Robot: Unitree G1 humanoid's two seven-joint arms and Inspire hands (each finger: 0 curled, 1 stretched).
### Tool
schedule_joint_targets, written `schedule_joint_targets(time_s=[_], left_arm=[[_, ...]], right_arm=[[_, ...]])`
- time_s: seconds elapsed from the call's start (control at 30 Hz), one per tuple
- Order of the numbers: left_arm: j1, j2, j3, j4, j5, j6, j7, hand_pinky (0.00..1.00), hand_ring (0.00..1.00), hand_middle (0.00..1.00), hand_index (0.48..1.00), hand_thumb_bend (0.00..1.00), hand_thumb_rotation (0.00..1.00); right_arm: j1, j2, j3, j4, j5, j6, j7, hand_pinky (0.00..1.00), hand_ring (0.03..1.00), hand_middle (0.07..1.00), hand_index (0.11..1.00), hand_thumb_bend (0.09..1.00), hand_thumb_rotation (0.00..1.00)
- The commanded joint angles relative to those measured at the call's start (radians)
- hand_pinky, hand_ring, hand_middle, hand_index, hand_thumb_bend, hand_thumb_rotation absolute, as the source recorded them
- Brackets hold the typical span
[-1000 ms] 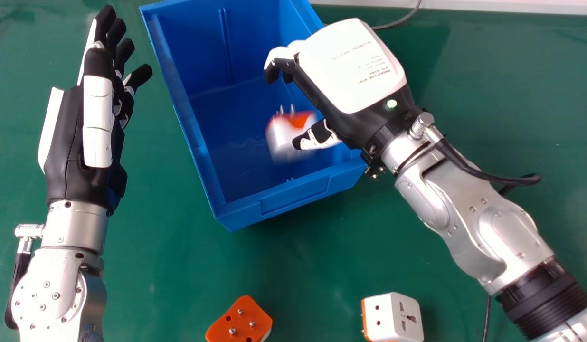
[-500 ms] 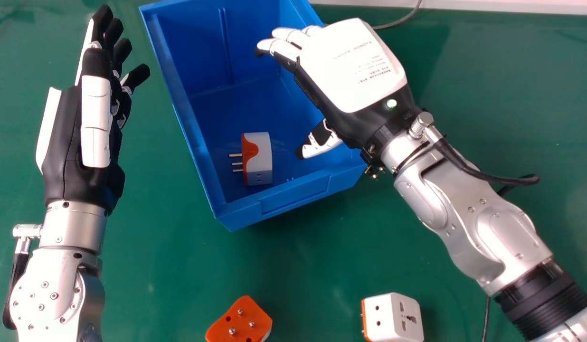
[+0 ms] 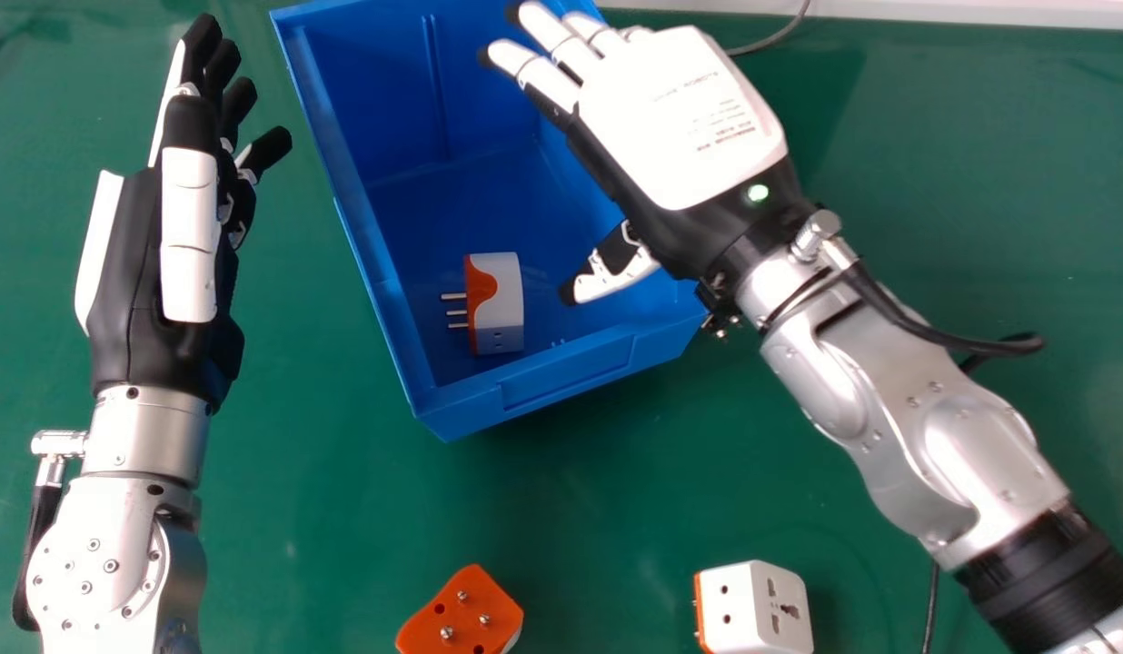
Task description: Pick all objects and put in blue box
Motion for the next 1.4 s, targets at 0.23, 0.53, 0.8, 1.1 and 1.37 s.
schedule_joint_targets(time_s=[0.23, 0.53, 0.8, 1.1, 1.37], left_arm=[[-0.031, 0.004, -0.010, 0.004, 0.002, -0.037, 0.002, 0.91, 0.99, 1.00, 0.976, 0.80, 1.00], [-0.040, 0.011, -0.002, 0.020, -0.005, -0.042, -0.002, 0.92, 0.99, 1.00, 0.979, 0.79, 1.00], [-0.043, 0.014, 0.004, 0.028, -0.003, -0.042, -0.010, 0.92, 0.99, 1.00, 0.980, 0.79, 1.00], [-0.041, 0.016, 0.005, 0.027, -0.006, -0.037, -0.011, 0.92, 0.99, 1.00, 0.981, 0.79, 1.00], [-0.042, 0.016, 0.009, 0.029, -0.006, -0.041, -0.009, 0.92, 0.99, 1.00, 0.981, 0.79, 1.00]], right_arm=[[0.143, -0.074, -0.105, -0.298, 0.015, 0.055, 0.105, 0.83, 0.955, 0.985, 0.916, 0.956, 0.23], [0.310, -0.096, -0.200, -0.555, 0.017, 0.138, 0.295, 0.84, 0.971, 0.993, 0.953, 0.960, 0.28], [0.370, -0.080, -0.225, -0.801, -0.063, 0.298, 0.675, 0.84, 0.967, 0.995, 0.970, 0.964, 0.32], [0.349, -0.033, -0.237, -0.893, -0.262, 0.359, 0.941, 0.85, 0.963, 0.997, 0.985, 0.964, 0.35], [0.318, -0.050, -0.262, -0.895, -0.369, 0.305, 1.149, 0.85, 0.965, 0.997, 0.988, 0.969, 0.35]])
